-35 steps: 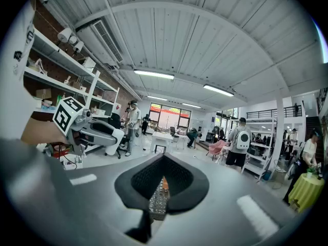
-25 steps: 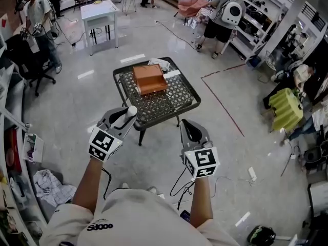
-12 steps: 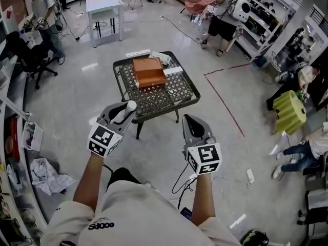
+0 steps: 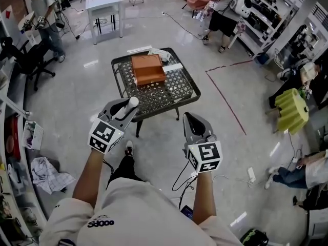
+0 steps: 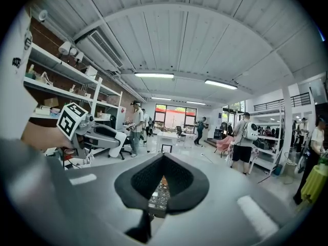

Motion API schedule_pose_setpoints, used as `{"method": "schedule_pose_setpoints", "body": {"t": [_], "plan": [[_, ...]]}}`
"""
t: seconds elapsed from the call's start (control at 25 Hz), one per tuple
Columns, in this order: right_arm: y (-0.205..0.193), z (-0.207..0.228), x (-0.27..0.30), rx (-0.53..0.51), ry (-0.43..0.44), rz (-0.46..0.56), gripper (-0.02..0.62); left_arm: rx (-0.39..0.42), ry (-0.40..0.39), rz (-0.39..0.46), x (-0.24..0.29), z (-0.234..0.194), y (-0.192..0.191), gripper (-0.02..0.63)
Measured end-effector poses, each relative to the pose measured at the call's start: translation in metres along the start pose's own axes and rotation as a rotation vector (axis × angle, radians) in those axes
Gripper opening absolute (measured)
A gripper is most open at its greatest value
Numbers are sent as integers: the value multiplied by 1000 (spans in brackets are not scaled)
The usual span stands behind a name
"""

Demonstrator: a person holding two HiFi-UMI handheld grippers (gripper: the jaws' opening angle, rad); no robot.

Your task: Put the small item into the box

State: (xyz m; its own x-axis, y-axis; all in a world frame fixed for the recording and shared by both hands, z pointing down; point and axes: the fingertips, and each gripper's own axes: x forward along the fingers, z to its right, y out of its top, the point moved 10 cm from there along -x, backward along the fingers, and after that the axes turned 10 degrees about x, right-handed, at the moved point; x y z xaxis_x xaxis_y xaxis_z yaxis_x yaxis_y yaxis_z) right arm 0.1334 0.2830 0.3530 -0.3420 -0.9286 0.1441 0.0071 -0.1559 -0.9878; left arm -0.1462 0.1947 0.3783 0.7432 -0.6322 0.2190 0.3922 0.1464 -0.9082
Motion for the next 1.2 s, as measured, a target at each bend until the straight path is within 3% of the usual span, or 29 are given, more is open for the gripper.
{"method": "schedule_pose_setpoints", "body": {"t": [1.2], "plan": [[30, 82, 228, 27, -71, -40, 9, -22, -73, -31, 174, -190, -55, 130]]}}
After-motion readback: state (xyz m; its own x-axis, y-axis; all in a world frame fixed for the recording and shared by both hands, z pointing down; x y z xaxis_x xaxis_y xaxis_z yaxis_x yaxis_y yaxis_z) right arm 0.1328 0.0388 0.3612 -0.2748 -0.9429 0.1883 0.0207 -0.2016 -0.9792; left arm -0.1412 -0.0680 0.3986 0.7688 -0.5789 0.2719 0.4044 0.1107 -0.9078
